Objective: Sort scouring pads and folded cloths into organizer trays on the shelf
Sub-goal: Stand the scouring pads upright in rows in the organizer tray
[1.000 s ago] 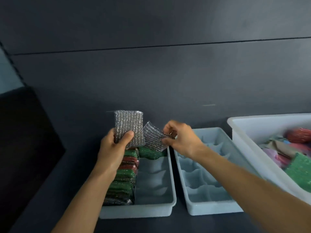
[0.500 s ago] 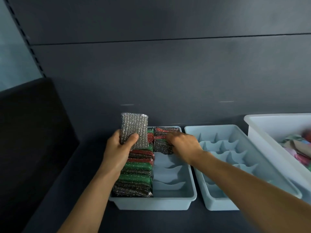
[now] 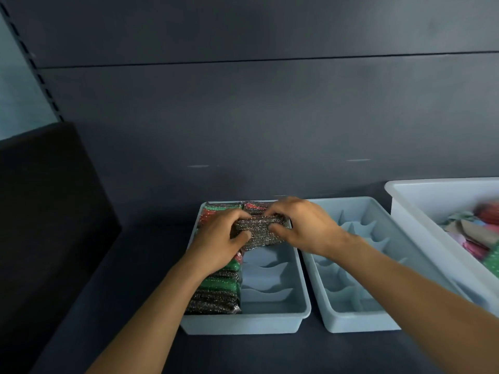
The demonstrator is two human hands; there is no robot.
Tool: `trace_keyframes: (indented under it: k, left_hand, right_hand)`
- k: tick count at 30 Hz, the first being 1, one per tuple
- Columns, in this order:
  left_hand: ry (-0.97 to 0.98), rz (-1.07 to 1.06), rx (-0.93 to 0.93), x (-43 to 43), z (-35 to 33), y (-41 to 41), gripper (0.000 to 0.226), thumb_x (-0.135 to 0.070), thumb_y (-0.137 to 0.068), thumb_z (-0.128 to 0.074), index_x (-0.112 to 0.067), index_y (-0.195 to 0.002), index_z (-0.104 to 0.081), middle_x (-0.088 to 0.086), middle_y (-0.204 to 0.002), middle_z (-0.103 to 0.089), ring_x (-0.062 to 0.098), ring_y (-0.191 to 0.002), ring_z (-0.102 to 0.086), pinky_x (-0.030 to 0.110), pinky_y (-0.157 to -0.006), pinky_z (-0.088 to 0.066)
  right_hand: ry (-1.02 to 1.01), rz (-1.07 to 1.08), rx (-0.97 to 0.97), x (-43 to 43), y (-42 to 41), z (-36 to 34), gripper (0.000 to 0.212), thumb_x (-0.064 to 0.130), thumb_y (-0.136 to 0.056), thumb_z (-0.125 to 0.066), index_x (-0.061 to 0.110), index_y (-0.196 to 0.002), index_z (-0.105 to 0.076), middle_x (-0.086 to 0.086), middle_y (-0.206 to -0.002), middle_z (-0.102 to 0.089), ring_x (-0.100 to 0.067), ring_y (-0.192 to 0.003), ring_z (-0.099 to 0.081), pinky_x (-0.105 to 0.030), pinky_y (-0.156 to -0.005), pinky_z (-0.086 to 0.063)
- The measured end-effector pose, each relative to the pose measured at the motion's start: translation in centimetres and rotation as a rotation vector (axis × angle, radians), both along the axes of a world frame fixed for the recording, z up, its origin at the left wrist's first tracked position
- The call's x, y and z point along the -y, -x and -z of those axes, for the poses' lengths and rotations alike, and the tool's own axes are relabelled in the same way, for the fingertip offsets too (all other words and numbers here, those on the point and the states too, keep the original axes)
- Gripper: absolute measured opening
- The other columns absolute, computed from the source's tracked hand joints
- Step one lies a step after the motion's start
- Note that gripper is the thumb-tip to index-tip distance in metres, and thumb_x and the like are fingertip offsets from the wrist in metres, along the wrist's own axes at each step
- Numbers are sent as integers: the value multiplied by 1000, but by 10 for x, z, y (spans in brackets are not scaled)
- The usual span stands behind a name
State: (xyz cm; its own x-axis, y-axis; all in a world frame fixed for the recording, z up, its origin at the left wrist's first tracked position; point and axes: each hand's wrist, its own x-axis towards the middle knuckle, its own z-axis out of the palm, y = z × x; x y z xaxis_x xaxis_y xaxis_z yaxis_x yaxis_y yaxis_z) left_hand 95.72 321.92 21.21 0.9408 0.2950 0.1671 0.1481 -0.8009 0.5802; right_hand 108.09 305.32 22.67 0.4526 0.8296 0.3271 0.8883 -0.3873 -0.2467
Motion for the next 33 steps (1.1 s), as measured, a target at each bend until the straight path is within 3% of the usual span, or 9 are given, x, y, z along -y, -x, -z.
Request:
trace_keyframes:
  k: [4,9,14,18,22,27,33]
  left_hand:
    - [-74,9,-146,-10,16,5,58,-36,-93,-62,-29,-146,-39,-6,-149,-43,15,-137,-39,36,-113,-34]
    - [-55,10,-153,-11,21,7,60,-40,-94,-59,-30,-148,-35,-7,-152,-39,14,-138,-37,37,-114,-34]
    - [-169,13,-164,-6,23,5,53,-39,-98,-53,-27,-147,-37,-9,-152,-38,13,-140,-34,40,-116,-30]
    - [-165,-1,-174,-2,17,2,54,-39,-96,-55,-28,-146,-38,-9,-150,-41,13,-137,-38,40,-113,-34]
    - [-135,16,-84,24,4,-11,51,-37,-95,-59,-31,-142,-42,-10,-145,-46,12,-133,-42,33,-108,-37]
    - [-65,191,118,96,-14,-58,40,-28,-93,-63,-26,-133,-54,-11,-132,-57,8,-125,-49,28,-107,-37]
    - [95,434,185,211,-18,-129,36,-21,-91,-66,-20,-126,-60,-8,-121,-66,6,-117,-57,23,-104,-39]
  right_hand:
    - [50,122,31,-4,10,10,24,28,-87,-59,24,-110,-59,-1,-110,-63,-24,-103,-58,-29,-76,-40]
    - [121,178,19,-17,13,25,17,24,-87,-57,18,-103,-56,-5,-102,-68,-30,-95,-61,-31,-73,-42]
    - [188,196,122,-14,11,37,17,23,-85,-61,17,-101,-60,-2,-111,-61,-23,-106,-55,-28,-86,-41]
    - [202,152,90,-12,4,35,28,28,-86,-63,16,-111,-60,-2,-117,-59,-22,-111,-54,-30,-87,-44]
    - [17,119,-77,24,-2,27,41,37,-85,-65,22,-122,-56,0,-119,-57,-21,-112,-54,-32,-91,-43]
    - [-196,259,-168,114,-32,6,22,30,-85,-67,21,-106,-65,3,-104,-62,-15,-95,-58,-34,-84,-48]
    - [-285,513,-226,233,-80,1,4,17,-83,-68,17,-87,-68,-1,-86,-66,-18,-76,-60,-30,-72,-47]
